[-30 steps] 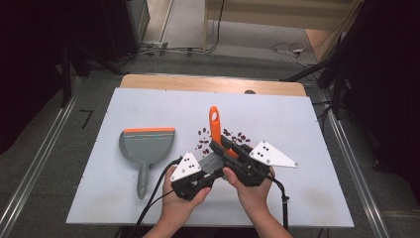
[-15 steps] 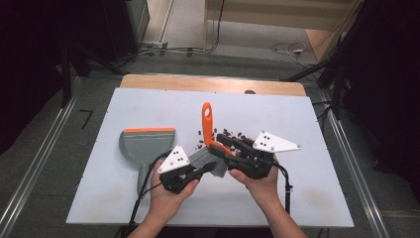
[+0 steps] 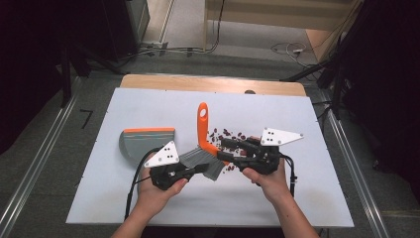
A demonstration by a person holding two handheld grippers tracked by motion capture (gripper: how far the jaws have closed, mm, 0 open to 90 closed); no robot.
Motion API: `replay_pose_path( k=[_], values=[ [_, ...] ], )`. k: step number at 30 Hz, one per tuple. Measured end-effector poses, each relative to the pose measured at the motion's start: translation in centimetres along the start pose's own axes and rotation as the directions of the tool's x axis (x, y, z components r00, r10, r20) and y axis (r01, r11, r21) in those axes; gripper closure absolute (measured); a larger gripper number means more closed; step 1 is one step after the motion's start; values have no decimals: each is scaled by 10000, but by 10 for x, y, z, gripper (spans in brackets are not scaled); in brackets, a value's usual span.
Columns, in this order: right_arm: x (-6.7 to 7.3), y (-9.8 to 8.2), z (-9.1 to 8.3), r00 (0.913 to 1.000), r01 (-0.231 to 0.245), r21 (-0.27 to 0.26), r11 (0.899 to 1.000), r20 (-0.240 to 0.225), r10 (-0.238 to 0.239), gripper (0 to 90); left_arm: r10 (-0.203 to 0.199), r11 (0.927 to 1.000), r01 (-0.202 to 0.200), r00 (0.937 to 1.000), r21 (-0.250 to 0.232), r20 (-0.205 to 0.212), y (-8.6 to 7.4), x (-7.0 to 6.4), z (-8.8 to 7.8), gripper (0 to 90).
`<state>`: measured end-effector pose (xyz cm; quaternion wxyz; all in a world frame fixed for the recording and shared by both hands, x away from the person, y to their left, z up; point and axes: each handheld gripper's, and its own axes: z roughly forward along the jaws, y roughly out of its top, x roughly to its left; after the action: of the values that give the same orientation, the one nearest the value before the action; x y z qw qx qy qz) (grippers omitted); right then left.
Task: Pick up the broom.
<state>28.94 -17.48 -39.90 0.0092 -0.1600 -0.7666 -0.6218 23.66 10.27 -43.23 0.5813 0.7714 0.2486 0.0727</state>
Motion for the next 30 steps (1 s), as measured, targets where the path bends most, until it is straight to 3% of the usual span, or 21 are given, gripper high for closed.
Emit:
replay_pose_path(
  k=[3,8,11,12,15,19,23,25,30],
  values=[
    [1,-4,5,9997,107,221,9997,-221,-102,484,29,10000,-30,9995,34,316,0,-1,1,860],
    [-1,-9,8,9981,-118,287,9995,-607,136,484,156,9998,-166,9971,131,745,-1,-4,5,860],
    [-5,-15,12,9920,-379,284,9989,-1191,410,498,233,9996,-246,9942,115,1048,-1,-5,6,859],
    [-5,-15,12,9920,-379,284,9989,-1191,410,498,252,9995,-268,9938,138,1086,-1,-5,7,859],
    [-5,-17,13,9858,-365,410,9985,-1624,427,588,207,9997,-225,9920,126,1243,-2,-5,8,859],
    [-5,-18,12,9836,-444,313,9985,-1738,492,668,70,9999,-83,9875,73,1572,-3,-2,7,859],
    [0,-16,10,9838,-349,435,9984,-1745,419,679,3,10000,2,9828,-23,1847,-5,-1,6,854],
    [1,-15,10,9844,-353,426,9985,-1708,421,679,-12,9999,31,9833,-104,1821,-4,-1,5,848],
    [4,-12,10,9908,-303,356,9989,-1307,347,682,-318,9994,342,9840,-109,1753,-4,0,4,723]
  ],
)
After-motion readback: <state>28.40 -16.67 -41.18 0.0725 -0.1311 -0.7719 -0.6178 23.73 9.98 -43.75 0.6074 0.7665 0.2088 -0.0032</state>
